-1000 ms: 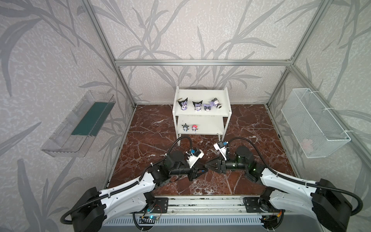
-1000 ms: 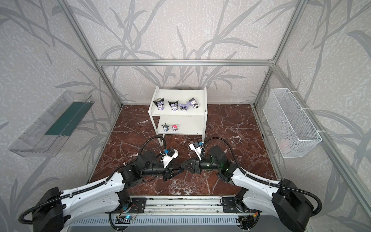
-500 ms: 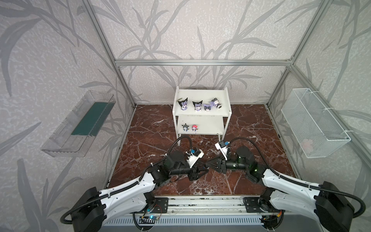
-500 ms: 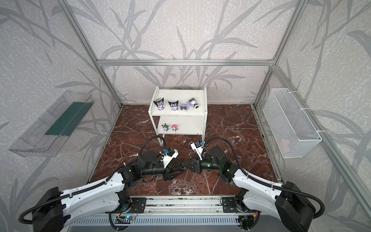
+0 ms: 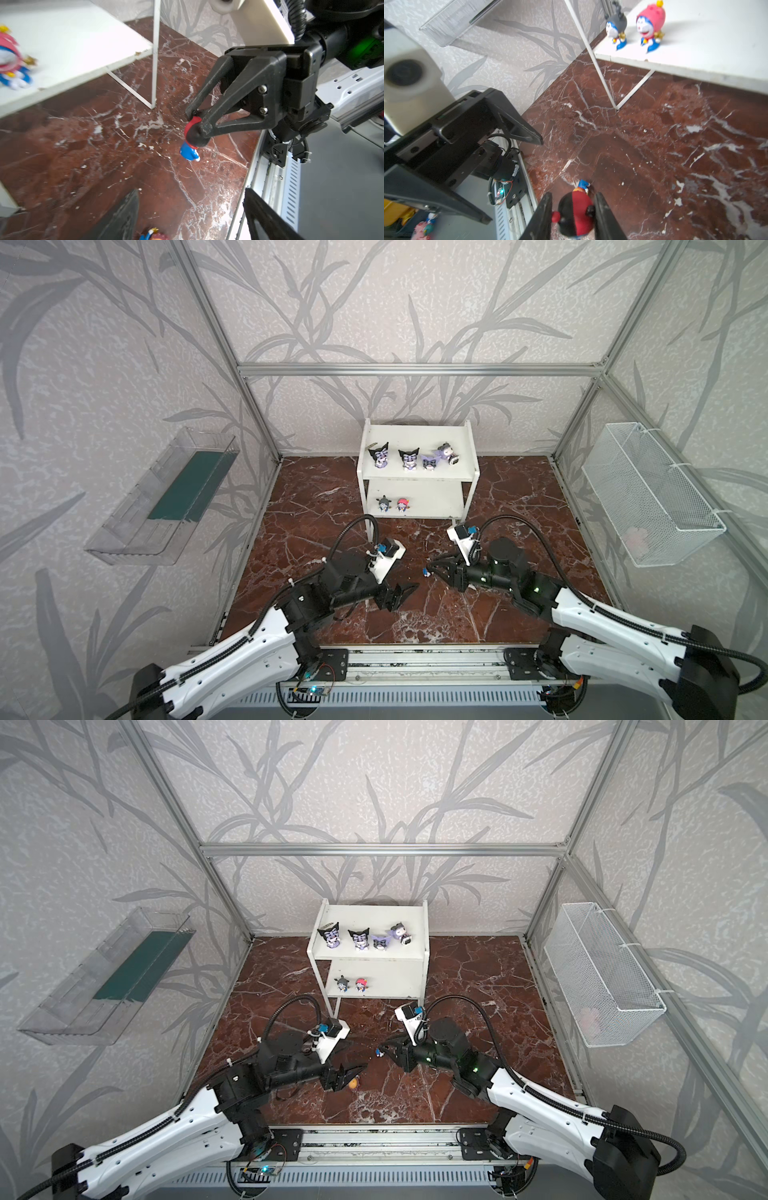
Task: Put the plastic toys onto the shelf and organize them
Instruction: 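Close the right gripper on the penguin held up by the left gripper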
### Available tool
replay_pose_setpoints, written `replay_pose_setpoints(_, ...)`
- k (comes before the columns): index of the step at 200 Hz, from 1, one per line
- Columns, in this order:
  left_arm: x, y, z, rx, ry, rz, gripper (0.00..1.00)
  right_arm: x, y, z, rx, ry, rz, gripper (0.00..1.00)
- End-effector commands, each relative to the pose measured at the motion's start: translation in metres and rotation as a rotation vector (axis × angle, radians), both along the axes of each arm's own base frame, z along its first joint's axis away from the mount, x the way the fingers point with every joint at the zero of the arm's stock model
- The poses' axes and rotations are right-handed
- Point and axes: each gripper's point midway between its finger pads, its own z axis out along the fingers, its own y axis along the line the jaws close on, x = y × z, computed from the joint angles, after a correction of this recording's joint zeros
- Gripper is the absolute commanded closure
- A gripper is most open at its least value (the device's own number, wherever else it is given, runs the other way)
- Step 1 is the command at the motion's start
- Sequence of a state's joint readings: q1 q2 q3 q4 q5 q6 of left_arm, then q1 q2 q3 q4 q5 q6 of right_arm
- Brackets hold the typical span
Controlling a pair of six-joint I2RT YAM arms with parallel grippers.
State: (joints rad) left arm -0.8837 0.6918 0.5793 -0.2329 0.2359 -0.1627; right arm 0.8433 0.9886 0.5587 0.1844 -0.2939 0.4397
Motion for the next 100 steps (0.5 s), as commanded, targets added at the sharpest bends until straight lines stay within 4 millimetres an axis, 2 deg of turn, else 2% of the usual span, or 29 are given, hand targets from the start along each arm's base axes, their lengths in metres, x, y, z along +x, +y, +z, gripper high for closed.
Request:
replay_pose_setpoints(1, 0.0, 0.025, -0.017, 0.144, -0.018, 0.052, 0.18, 0.013, 0.0, 0.006, -0.062, -0.06, -0.046, 0.74)
replay_pose_setpoints(28, 0.007, 0.025, -0.015, 0.141, -0.034, 0.085, 0.18, 0.009, 0.008, 0.017, -0.069, -0.051, -0.018, 0.74)
replay_pose_setpoints(68, 0.009, -0.009, -0.021, 0.092, -0.082, -0.022, 0.17, -0.001, 0.018, 0.019, -0.106, 0.04, 0.01, 0.74)
replay_pose_setpoints(100, 0.01, -0.026, -0.022, 0.02, -0.174, -0.061, 0.29, -0.008, 0.019, 0.019, -0.1, 0.129, 0.012, 0.74)
